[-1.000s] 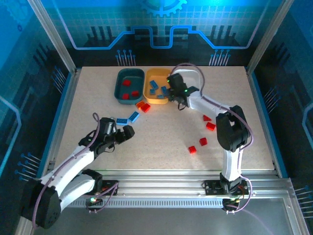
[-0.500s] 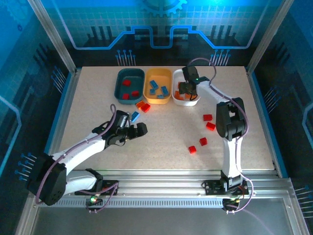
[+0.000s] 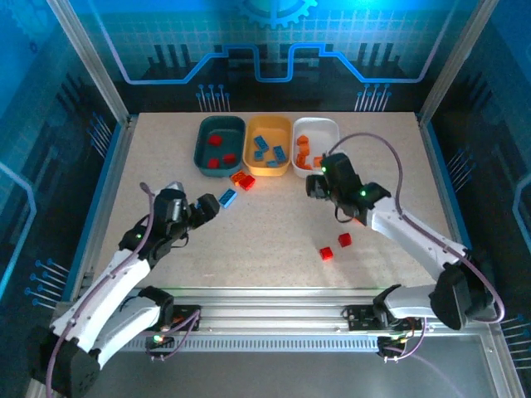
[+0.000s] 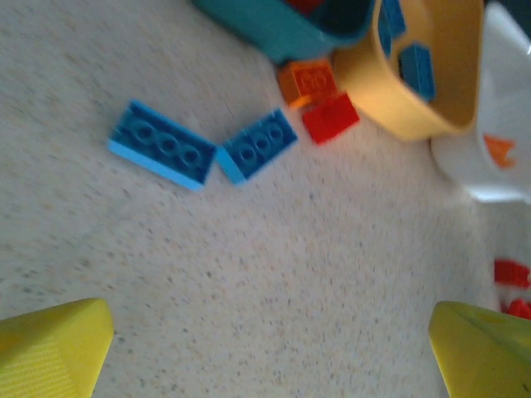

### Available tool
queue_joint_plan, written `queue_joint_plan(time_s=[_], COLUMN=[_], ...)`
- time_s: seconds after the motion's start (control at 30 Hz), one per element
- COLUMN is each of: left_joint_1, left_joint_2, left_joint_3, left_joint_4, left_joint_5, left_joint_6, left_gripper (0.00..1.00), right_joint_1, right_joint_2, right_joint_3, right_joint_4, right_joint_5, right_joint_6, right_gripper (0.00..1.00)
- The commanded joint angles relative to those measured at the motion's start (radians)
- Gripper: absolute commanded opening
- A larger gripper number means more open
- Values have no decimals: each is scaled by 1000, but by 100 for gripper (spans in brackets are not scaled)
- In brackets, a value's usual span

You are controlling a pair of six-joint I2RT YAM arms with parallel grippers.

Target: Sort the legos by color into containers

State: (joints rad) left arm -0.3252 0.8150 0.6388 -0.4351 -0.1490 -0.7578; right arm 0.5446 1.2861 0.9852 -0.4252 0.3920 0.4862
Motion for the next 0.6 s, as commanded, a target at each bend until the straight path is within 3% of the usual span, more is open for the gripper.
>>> queue_joint_plan(time_s=[0.0,0.33,0.57], left_joint_1=[18,20,20], left_joint_2=[-40,29,82], left_joint_3=[2,-143,-151], left_joint_4=[-68,100,139], left_joint_5=[-37,148,210], left_joint_6=[-3,-101,-104], left_gripper=[99,99,99], right_joint_1=[20,107,149], right_joint_2=[-80,-165,-58], right_joint_3=[-96,-264,-302], right_joint_4=[-89,-274,-248], right_joint_5=[-8,-125,-183], right_joint_6=[73,190,218], right_gripper=[73,73,74])
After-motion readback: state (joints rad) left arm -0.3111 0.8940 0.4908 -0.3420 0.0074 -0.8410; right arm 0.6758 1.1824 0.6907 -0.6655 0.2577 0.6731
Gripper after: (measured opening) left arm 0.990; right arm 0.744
